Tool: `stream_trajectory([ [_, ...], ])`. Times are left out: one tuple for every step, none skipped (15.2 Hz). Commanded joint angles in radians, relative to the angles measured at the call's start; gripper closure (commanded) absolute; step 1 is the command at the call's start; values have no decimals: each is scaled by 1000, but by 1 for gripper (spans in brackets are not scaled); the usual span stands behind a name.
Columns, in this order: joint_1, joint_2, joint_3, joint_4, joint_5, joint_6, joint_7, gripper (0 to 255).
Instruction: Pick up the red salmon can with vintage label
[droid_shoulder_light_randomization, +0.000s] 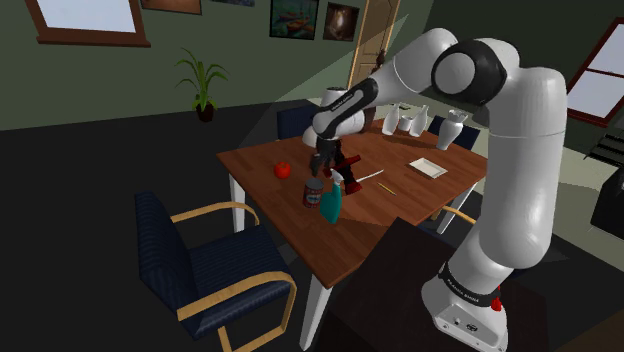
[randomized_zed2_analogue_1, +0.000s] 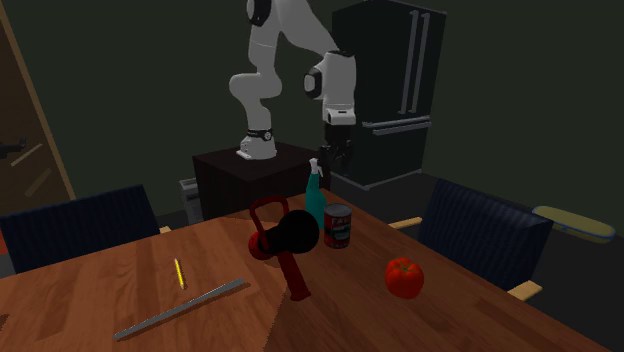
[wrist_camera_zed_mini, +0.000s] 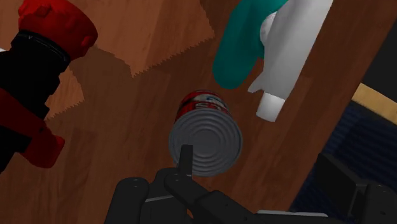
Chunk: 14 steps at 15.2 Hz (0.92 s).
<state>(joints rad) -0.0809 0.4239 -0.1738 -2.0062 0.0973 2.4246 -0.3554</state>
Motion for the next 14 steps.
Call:
stream_trajectory([
  [-15,83,9,81,18,4,-15,0],
  [-23,123,14,120,25,5,-21,0],
  [-31,163,18,161,31,5,-27,0],
  [-39,203,23,204,36,4,-32,0],
  [-47,244,27,248,41,1,-36,0],
  [-55,285,31,295,45,-3,-39,0],
  [-56,292,32,302,46,-4,-40,0],
  [-57,302,33,305,47,4,-41,0],
  [-58,312,35,307,49,12,-41,0],
  [-59,322,36,310,50,19,-42,0],
  [-60,333,38,312,52,27,-43,0],
  [-61,343,39,316,53,34,-44,0],
  [-62,354,41,319,54,42,-45,0],
  [-64,371,43,325,57,53,-46,0],
])
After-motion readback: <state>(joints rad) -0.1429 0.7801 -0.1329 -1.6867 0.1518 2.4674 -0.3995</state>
